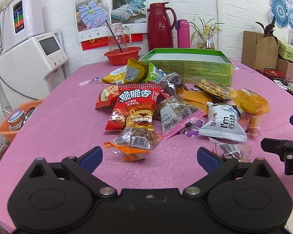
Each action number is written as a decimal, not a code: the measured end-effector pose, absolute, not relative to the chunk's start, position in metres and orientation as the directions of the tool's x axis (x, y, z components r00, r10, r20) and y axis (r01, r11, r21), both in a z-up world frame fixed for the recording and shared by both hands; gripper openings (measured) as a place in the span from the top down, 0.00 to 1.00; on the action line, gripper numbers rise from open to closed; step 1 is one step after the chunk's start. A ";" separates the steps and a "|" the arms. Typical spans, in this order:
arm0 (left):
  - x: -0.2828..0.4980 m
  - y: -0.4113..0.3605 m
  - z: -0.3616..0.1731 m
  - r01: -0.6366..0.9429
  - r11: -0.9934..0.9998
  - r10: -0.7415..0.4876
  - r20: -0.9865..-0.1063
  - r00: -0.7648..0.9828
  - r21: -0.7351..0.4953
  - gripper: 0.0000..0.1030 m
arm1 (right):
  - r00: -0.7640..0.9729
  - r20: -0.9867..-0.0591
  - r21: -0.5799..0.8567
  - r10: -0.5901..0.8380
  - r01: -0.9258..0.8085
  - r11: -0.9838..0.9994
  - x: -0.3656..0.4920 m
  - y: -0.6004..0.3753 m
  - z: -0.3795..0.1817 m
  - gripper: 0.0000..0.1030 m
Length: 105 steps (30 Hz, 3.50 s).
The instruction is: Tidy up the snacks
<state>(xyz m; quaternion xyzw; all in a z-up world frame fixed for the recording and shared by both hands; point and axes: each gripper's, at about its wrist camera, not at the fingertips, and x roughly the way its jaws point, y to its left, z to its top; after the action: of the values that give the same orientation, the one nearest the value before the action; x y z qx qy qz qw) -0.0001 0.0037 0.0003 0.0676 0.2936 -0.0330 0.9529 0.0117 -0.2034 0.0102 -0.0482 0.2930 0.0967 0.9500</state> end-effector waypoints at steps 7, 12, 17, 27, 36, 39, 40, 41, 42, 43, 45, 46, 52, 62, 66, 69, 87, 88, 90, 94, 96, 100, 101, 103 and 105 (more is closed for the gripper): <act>0.001 0.004 0.000 0.105 0.989 -0.026 -0.565 0.825 0.108 0.00 | 0.809 -0.567 -0.035 0.156 -0.212 0.977 0.012 -0.202 0.010 0.00; 0.003 0.005 -0.001 0.109 0.988 -0.030 -0.566 0.824 0.106 0.00 | 0.810 -0.566 -0.036 0.154 -0.211 0.977 0.013 -0.202 0.010 0.00; 0.006 0.004 -0.001 0.111 0.988 -0.031 -0.569 0.822 0.105 0.00 | 0.810 -0.566 -0.036 0.153 -0.210 0.977 0.014 -0.202 0.010 0.00; 0.008 0.006 -0.003 0.108 0.989 -0.030 -0.574 0.819 0.102 0.00 | 0.808 -0.568 -0.035 0.155 -0.211 0.977 0.017 -0.201 0.010 0.00; 0.015 0.005 -0.003 0.114 0.988 -0.032 -0.585 0.811 0.104 0.00 | 0.804 -0.575 -0.023 0.153 -0.203 0.979 0.025 -0.206 0.007 0.00; 0.018 0.005 -0.003 0.114 0.988 -0.031 -0.587 0.809 0.104 0.00 | 0.802 -0.577 -0.021 0.157 -0.206 0.978 0.027 -0.206 0.007 0.00; 0.018 0.005 -0.003 0.114 0.988 -0.031 -0.587 0.809 0.104 0.00 | 0.802 -0.577 -0.021 0.158 -0.208 0.978 0.028 -0.206 0.007 0.00; 0.018 0.005 -0.003 0.114 0.988 -0.032 -0.588 0.808 0.104 0.00 | 0.802 -0.576 -0.020 0.160 -0.209 0.978 0.029 -0.207 0.007 0.00; 0.019 0.005 -0.003 0.115 0.988 -0.033 -0.589 0.807 0.103 0.00 | 0.801 -0.576 -0.019 0.162 -0.211 0.977 0.030 -0.207 0.007 0.00; 0.020 0.005 -0.002 0.115 0.988 -0.032 -0.590 0.806 0.103 0.00 | 0.801 -0.576 -0.017 0.165 -0.213 0.977 0.031 -0.207 0.007 0.00; 0.021 0.004 -0.002 0.116 0.988 -0.032 -0.591 0.806 0.104 0.00 | 0.800 -0.576 -0.016 0.168 -0.217 0.976 0.032 -0.207 0.007 0.00; 0.023 0.003 -0.002 0.116 0.988 -0.032 -0.593 0.805 0.105 0.00 | 0.799 -0.577 -0.017 0.170 -0.219 0.976 0.033 -0.207 0.007 0.00; 0.028 0.000 -0.001 0.121 0.986 -0.028 -0.596 0.803 0.117 0.00 | 0.798 -0.577 -0.016 0.176 -0.226 0.974 0.038 -0.209 0.006 0.00; 0.036 -0.005 0.000 0.131 0.985 -0.036 -0.606 0.795 0.113 0.00 | 0.796 -0.567 0.020 0.212 -0.244 0.970 0.043 -0.215 0.004 0.00; 0.039 -0.003 0.013 0.182 0.980 -0.104 -0.585 0.804 0.076 0.00 | 0.823 -0.514 0.053 0.241 -0.250 0.967 0.043 -0.227 0.009 0.00; 0.041 -0.009 0.025 0.261 0.964 -0.193 -0.554 0.810 0.045 0.00 | 0.835 -0.497 0.060 0.236 -0.238 0.970 0.050 -0.238 0.013 0.00; 0.104 -0.070 -0.005 0.495 0.867 -0.396 -0.692 0.604 -0.065 0.14 | 0.779 -0.573 0.058 0.256 -0.273 0.960 0.112 -0.258 -0.007 0.00; 0.106 -0.069 -0.007 0.496 0.865 -0.400 -0.694 0.598 -0.071 0.14 | 0.778 -0.575 0.056 0.251 -0.269 0.962 0.110 -0.261 -0.009 0.00; 0.111 -0.071 -0.010 0.500 0.863 -0.403 -0.700 0.590 -0.076 0.14 | 0.784 -0.575 0.043 0.234 -0.257 0.965 0.108 -0.266 -0.010 0.00; 0.118 -0.077 -0.019 0.508 0.857 -0.407 -0.725 0.556 -0.091 0.36 | 0.784 -0.577 0.024 0.228 -0.263 0.964 0.111 -0.267 -0.011 0.00; 0.116 -0.080 -0.019 0.514 0.855 -0.397 -0.717 0.573 -0.062 0.40 | 0.774 -0.592 0.009 0.225 -0.272 0.962 0.116 -0.265 -0.015 0.00; 0.115 -0.080 -0.020 0.516 0.856 -0.387 -0.708 0.591 -0.037 0.64 | 0.772 -0.596 0.006 0.221 -0.271 0.963 0.116 -0.264 -0.016 0.00; 0.116 -0.078 -0.020 0.512 0.858 -0.393 -0.706 0.589 -0.050 0.64 | 0.773 -0.595 0.000 0.220 -0.274 0.962 0.115 -0.264 -0.015 0.00; 0.117 -0.075 -0.019 0.506 0.860 -0.403 -0.703 0.585 -0.072 0.67 | 0.776 -0.588 -0.006 0.227 -0.285 0.959 0.109 -0.263 -0.012 0.00; 0.115 -0.072 -0.018 0.498 0.862 -0.409 -0.700 0.585 -0.088 0.68 | 0.778 -0.583 -0.001 0.235 -0.290 0.957 0.104 -0.263 -0.008 0.00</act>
<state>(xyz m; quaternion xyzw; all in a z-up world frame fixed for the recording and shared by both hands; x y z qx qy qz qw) 0.1152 -0.0719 -0.0178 0.0591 0.3774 -0.2555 0.8882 0.1043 -0.2631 -0.0079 -0.0455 0.3029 0.1394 0.9417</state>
